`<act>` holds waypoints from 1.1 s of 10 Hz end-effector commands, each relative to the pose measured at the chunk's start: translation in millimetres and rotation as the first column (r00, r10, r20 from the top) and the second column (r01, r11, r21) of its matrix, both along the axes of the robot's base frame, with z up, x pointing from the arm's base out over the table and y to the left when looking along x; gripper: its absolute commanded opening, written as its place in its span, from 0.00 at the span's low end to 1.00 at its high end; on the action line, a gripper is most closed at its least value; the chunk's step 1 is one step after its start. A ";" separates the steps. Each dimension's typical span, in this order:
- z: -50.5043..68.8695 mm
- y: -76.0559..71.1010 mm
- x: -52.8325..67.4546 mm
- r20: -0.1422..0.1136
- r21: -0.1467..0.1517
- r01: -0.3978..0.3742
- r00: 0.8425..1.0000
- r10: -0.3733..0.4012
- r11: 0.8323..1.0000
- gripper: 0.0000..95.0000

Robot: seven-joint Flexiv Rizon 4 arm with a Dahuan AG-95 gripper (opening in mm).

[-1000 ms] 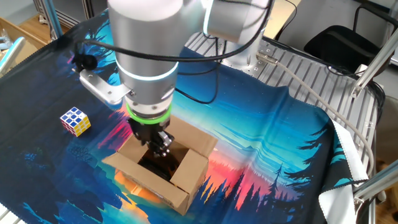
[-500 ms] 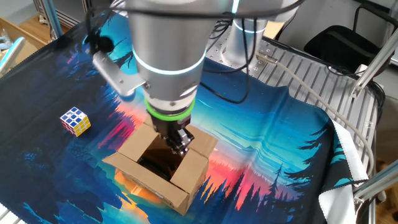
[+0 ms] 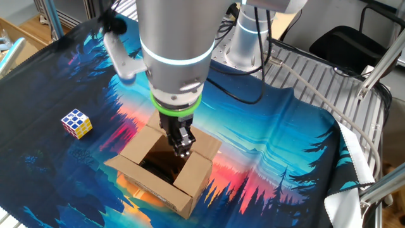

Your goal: Cover the box

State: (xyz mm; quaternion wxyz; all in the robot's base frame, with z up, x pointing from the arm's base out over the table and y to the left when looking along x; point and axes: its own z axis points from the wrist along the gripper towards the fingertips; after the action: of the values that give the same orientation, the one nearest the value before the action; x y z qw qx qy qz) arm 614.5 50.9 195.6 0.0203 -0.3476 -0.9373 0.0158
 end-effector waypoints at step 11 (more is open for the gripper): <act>34.9 -12.8 -18.0 -0.046 0.079 0.455 0.890 -0.453 0.887 0.60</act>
State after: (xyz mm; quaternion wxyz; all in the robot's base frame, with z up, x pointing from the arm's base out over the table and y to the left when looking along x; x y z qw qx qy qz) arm 596.4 37.5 229.9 0.0651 -0.5953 -0.7995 -0.0458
